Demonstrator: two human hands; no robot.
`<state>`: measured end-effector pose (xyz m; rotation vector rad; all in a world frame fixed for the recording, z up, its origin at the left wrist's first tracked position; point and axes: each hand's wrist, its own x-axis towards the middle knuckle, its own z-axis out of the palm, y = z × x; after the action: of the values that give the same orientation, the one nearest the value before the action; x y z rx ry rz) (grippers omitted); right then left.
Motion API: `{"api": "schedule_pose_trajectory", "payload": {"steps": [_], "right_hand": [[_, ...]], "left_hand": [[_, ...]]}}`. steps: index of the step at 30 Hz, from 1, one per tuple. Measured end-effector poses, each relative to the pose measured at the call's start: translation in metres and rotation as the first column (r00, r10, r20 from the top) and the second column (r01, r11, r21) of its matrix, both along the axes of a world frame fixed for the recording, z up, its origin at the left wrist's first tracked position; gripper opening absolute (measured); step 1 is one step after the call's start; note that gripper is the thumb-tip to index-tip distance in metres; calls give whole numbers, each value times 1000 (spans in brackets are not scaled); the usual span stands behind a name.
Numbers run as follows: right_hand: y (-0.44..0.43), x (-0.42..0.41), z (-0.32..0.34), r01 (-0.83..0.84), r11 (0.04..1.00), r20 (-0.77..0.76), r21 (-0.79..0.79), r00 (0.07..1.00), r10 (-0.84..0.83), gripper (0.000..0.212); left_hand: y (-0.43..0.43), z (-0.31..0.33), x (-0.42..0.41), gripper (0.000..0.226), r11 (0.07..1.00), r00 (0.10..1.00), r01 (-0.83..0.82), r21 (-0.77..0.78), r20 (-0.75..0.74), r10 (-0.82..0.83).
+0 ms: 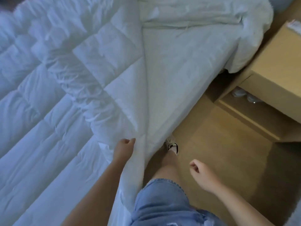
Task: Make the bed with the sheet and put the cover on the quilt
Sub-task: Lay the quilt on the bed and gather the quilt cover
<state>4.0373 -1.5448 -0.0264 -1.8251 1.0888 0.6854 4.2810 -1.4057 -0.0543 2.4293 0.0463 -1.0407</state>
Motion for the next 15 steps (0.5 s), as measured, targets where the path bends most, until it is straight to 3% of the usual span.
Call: {"api": "schedule_pose_trajectory", "payload": {"steps": [5,7,10,12,15], "right_hand": [[-98,129,-6,-231,970,108,-82,965,239,12],[-127,177,-10,-373,923,145,-96,912,384,11],[-154,234,-20,-567,819,132,-94,808,574,19],[-174,266,-24,-595,796,152,-111,781,606,25],[-205,299,-22,-523,845,251,-111,808,533,31]], "left_hand": [[-53,-31,127,65,934,922,-315,166,285,261],[-68,-34,161,88,867,877,-443,226,311,367],[-73,-35,190,114,787,807,-586,191,228,546],[-86,-36,194,110,811,828,-559,172,163,536],[-140,-29,174,89,925,927,-350,148,197,319]]}}
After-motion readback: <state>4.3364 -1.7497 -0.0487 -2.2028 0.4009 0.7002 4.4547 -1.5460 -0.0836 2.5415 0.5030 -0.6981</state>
